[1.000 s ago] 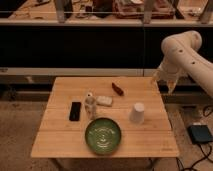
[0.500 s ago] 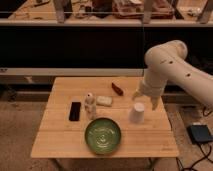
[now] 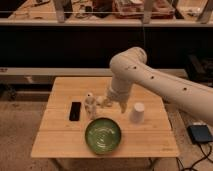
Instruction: Move the arm in a circular motion
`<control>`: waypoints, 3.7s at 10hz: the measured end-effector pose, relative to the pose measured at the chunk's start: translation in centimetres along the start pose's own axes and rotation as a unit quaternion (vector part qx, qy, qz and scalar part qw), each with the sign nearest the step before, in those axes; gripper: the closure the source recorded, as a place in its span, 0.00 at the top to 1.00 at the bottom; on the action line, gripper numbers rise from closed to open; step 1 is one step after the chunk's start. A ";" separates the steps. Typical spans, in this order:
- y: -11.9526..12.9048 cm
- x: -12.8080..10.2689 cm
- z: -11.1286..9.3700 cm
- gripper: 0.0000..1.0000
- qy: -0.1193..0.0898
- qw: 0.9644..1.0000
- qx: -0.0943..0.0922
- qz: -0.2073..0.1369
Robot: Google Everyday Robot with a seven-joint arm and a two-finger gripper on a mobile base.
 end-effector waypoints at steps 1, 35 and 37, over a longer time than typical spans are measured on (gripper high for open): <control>-1.3 3.0 0.7 0.60 0.015 1.000 0.011 -0.016; 14.0 22.1 -0.9 0.60 0.145 0.978 -0.020 0.151; 20.4 19.7 -3.1 0.60 0.152 0.965 -0.050 0.208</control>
